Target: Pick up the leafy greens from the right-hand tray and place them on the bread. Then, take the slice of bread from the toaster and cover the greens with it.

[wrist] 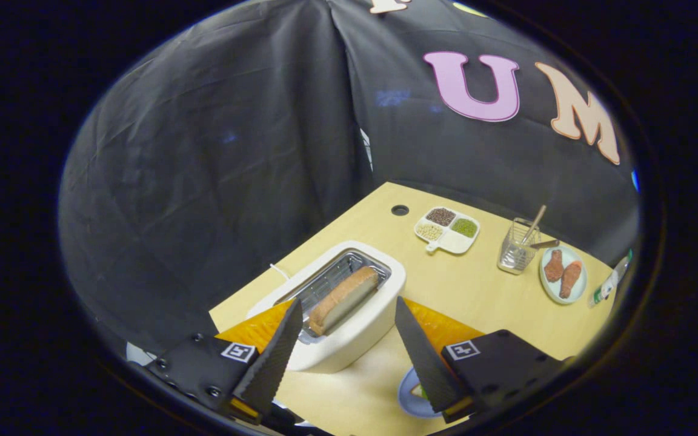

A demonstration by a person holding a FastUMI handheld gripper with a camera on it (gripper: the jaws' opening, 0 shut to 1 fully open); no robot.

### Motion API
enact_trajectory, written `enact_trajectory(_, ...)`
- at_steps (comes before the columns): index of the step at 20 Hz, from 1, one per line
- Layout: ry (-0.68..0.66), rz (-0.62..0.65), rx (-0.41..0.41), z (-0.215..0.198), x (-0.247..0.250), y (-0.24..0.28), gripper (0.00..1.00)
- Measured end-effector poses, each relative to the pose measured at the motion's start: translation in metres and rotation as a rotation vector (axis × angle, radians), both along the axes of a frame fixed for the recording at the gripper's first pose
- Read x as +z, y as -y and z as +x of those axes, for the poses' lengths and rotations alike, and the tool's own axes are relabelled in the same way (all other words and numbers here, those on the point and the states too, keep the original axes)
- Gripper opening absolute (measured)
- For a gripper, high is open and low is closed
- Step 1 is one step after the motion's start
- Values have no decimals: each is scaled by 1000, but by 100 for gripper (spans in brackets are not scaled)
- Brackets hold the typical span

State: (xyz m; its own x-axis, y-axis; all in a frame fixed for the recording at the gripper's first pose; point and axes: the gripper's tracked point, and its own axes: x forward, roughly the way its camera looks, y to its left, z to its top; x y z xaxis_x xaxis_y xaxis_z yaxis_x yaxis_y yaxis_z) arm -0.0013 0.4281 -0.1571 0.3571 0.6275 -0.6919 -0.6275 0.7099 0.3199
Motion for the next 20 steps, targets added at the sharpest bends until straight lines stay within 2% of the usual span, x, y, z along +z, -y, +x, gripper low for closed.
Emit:
enact_trajectory(5, -66, -1, -33, 9, -15, -21, 96)
enact_trajectory(12, -194, -7, -126, 21, -39, -33, 59)
enact_trajectory(16, -200, -9, -160, 26, -38, -29, 37)
enact_trajectory(20, -185, 32, -141, 23, -24, -27, 15)
